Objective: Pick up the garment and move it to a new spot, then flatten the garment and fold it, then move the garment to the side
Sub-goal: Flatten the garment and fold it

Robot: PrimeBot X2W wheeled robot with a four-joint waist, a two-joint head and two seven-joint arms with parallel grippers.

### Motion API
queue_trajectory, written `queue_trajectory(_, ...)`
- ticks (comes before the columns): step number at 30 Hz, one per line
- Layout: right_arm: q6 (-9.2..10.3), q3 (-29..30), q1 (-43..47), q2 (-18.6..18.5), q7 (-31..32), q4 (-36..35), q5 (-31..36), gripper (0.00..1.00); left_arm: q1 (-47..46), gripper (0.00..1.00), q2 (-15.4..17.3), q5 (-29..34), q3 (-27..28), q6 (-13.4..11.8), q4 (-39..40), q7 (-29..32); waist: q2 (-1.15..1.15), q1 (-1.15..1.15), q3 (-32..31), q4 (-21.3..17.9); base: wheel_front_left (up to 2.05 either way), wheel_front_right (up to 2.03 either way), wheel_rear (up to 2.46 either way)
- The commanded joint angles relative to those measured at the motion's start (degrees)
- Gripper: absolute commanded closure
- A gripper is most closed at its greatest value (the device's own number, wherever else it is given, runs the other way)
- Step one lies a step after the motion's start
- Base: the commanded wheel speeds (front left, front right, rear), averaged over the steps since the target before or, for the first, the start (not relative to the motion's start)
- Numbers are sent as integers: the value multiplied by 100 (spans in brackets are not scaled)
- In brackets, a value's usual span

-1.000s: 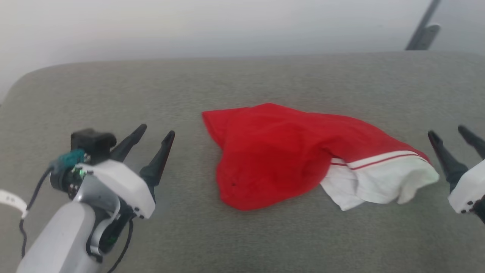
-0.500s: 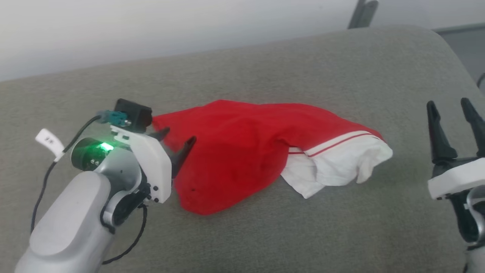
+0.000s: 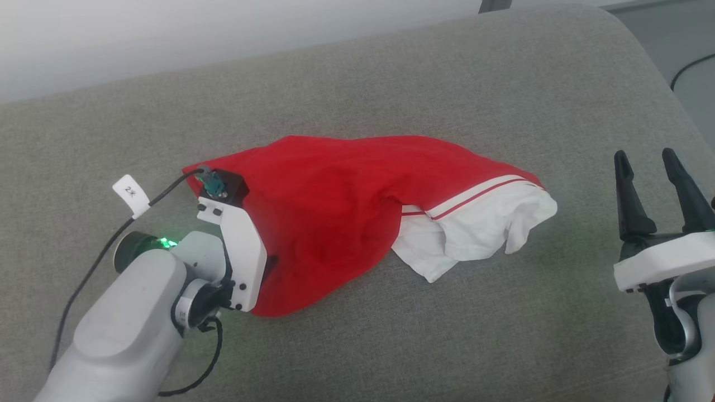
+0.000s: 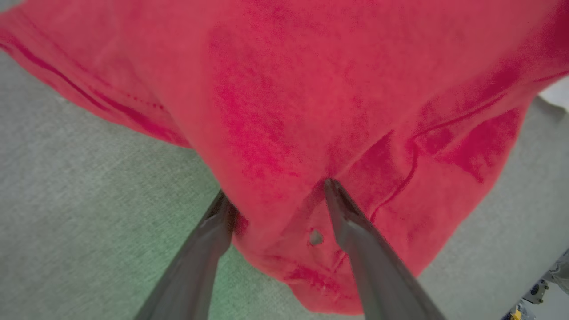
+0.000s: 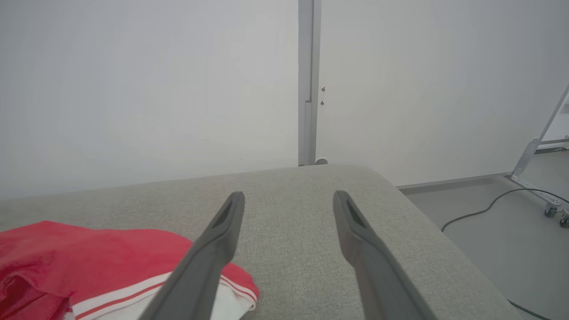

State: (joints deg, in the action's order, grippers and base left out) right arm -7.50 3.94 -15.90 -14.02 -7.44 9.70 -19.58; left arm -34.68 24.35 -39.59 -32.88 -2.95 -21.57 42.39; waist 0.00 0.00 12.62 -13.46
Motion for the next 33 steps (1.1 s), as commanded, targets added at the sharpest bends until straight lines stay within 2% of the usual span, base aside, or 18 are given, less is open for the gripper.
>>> queue_trajectory(1, 2, -7, -77, 30, -35, 29, -42, 0, -103, 0, -3, 27, -52, -16, -141, 95, 0, 0, 31, 2, 0, 0, 0)
queue_trajectory(2, 3, -10, -86, 31, -44, 43, -52, 0, -120, 100, -31, 27, -91, 29, -221, 116, 0, 0, 49, 6, 0, 0, 0)
queue_trajectory(7, 2, -16, -145, 7, -97, 85, -59, 0, -233, 100, -107, -23, -100, 70, -596, 78, 0, 0, 87, 60, 0, 0, 0)
queue_trajectory(11, 2, 34, -127, -11, -120, 97, -80, 0, -348, 100, 17, 1, 21, 22, -683, -72, 0, 0, 69, 124, 0, 0, 0)
queue_trajectory(19, 3, 126, 21, -83, -66, 115, -39, 0, -307, 100, 669, 73, 377, -167, -855, -382, 0, 0, -72, 283, 0, 0, 0)
queue_trajectory(23, 3, 162, 80, -81, -34, 76, 3, 0, -62, 100, 960, 24, 526, -355, -980, -330, 0, 0, -142, 323, 0, 0, 0)
queue_trajectory(28, 3, 199, 158, -66, 18, 47, 19, 0, 239, 100, 1061, -132, 621, -498, -1062, -296, 0, 0, -203, 357, 0, 0, 0)
queue_trajectory(31, 3, 209, 176, -49, 32, 37, 32, 0, 357, 100, 1076, -138, 576, -455, -1043, -323, 0, 0, -230, 359, 0, 0, 0)
queue_trajectory(32, 3, 210, 190, -41, 43, 32, 38, 0, 363, 93, 1064, -137, 572, -439, -1000, -372, 0, 0, -238, 359, 0, 0, 0)
queue_trajectory(33, 3, 208, 204, -33, 46, 28, 41, 0, 366, 57, 1063, -109, 548, -415, -959, -399, 0, 0, -246, 358, 0, 0, 0)
